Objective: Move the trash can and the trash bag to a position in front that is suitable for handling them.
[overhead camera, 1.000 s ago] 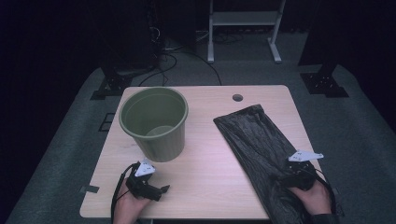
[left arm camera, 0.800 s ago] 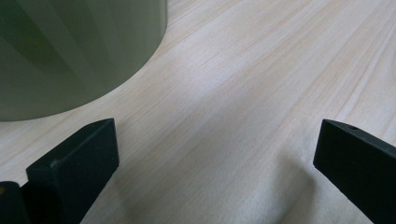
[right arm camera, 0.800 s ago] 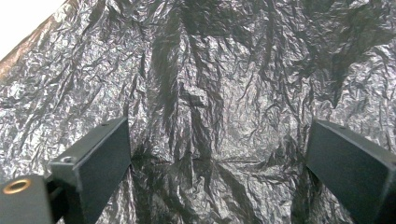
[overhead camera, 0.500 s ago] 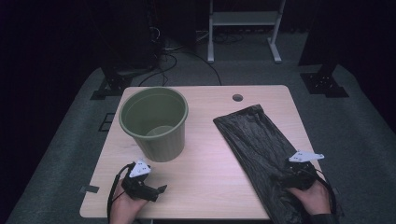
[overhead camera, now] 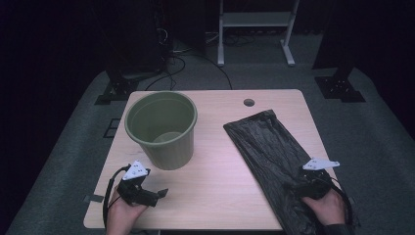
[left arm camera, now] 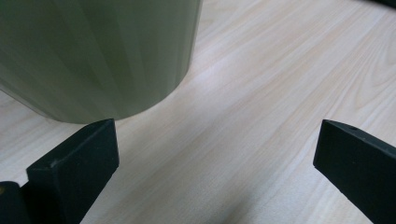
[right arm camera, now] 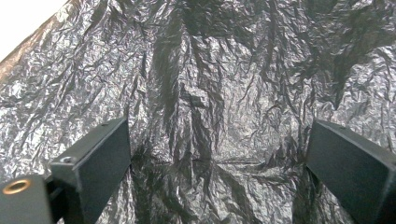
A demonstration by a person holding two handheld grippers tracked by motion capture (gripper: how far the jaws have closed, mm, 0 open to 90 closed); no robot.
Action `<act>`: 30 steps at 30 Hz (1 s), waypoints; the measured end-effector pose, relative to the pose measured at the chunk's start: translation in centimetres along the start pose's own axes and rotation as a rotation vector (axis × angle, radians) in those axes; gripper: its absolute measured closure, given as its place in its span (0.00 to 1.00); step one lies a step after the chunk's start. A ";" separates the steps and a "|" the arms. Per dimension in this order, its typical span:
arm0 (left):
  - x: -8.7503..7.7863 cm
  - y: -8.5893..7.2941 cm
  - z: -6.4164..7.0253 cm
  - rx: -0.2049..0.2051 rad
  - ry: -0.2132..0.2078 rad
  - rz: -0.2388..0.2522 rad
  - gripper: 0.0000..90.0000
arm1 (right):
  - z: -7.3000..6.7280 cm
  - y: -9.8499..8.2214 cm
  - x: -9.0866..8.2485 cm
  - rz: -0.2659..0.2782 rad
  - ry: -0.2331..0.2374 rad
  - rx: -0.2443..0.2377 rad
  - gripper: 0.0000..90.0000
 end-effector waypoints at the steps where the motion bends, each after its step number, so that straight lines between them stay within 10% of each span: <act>1: 0.0 0.0 0.0 0.000 0.000 0.000 0.00 | 0.0 0.0 0.0 0.000 0.000 0.000 0.06; 30: -7.1 4.5 -2.1 -0.011 0.022 0.042 0.00 | 0.0 0.0 0.0 0.000 0.000 0.000 0.07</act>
Point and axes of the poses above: each handheld gripper's, and its own axes: x roughly forward along the jaws, y roughly out of its top, z roughly to its right, the point moved 3 cm from there along x, roughly forward along the jaws, and after that the axes turned 15 degrees about -z, right-handed, at the moved point
